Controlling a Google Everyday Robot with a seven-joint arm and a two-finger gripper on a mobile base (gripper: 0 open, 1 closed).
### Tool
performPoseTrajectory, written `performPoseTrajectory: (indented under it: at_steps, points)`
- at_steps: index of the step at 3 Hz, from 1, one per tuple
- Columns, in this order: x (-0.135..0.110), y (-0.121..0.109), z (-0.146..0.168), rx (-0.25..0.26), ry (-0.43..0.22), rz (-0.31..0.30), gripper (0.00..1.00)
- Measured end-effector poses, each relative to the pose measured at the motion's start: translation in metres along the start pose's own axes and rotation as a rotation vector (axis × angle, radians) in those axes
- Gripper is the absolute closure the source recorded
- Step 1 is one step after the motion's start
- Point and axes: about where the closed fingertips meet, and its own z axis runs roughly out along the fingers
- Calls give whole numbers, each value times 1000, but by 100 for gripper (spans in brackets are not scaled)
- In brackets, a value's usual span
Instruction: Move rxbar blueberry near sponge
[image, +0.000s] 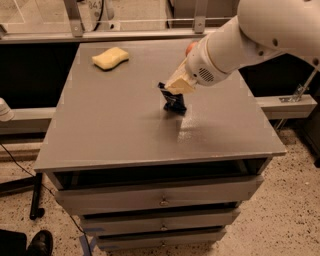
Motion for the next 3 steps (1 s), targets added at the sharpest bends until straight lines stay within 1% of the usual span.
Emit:
performPoseTrajectory:
  at_steps: [1, 2, 3]
  points:
    - [-7, -12, 7, 37, -17, -14, 100]
    - [-22, -43, 24, 91, -66, -24, 100]
    - [-38, -77, 52, 122, -142, -24, 100]
